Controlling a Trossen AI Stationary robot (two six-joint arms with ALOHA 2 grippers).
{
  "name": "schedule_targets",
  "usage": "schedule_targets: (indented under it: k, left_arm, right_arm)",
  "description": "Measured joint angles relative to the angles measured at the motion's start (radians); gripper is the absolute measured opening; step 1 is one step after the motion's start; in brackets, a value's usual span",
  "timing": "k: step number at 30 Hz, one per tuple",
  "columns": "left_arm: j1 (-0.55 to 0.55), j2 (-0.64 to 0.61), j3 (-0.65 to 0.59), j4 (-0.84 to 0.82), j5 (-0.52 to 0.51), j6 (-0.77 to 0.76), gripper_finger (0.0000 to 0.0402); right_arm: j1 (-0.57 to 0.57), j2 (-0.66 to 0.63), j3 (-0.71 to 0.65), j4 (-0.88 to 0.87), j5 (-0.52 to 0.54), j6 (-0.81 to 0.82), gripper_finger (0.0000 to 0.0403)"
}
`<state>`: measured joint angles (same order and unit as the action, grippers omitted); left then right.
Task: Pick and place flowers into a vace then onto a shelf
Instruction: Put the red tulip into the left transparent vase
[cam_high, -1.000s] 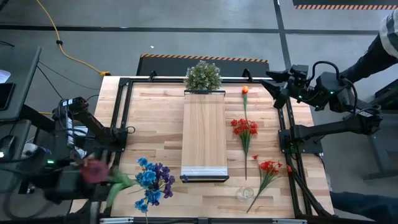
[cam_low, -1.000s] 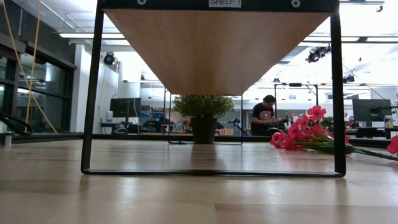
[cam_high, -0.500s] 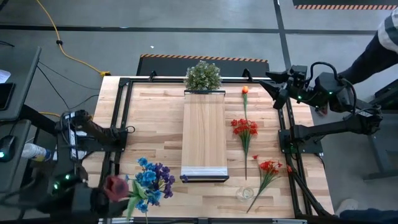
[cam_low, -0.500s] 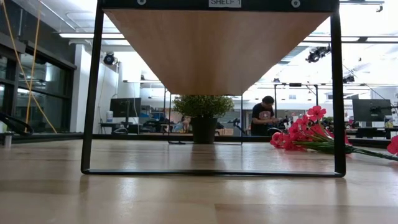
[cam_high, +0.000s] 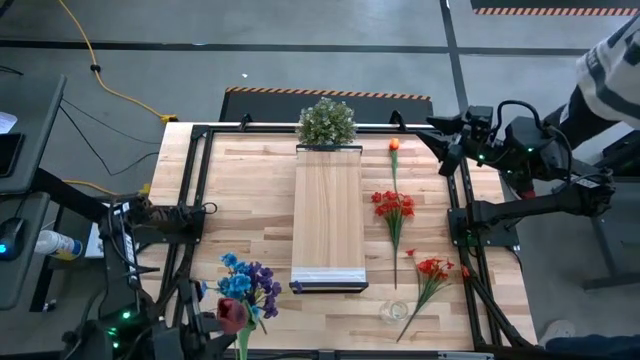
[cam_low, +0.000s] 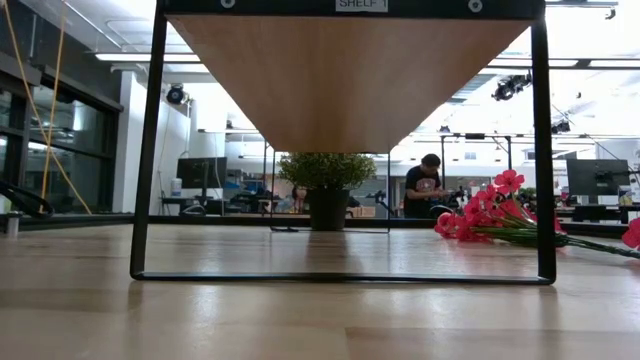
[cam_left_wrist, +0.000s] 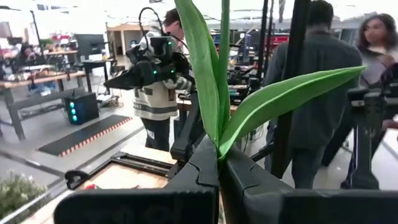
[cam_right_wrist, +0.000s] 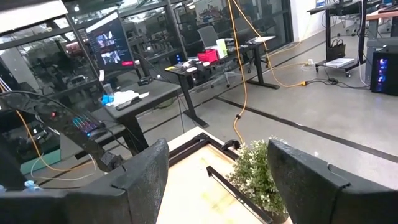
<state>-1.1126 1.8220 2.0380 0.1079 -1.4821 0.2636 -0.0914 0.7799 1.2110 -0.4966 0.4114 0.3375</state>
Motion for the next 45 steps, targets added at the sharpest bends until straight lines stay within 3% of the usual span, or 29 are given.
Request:
schedule_targets:
  k: [9, 15, 32, 45]
  left_arm:
    - [-0.029, 0.049, 0.0, 0.06, -0.089, -0.029, 0.003]
    - [-0.048, 0.061, -0.001, 0.097, -0.091, 0.001, 0.003]
    - [-0.045, 0.144, -0.004, -0.002, -0.087, -0.032, 0.003]
    - [-0.046, 0.193, -0.004, -0.235, -0.088, -0.025, 0.003]
  right_arm:
    - [0.0, 0.0, 0.0, -0.014, -0.057, 0.003, 0.0262]
    - [0.0, 0.0, 0.0, -0.013, -0.047, 0.003, 0.0262]
    - [0.0, -0.001, 0.0, -0.015, -0.044, -0.005, 0.0262]
    - [0.0, -0.001, 0.0, -0.015, -0.044, -0.005, 0.0262]
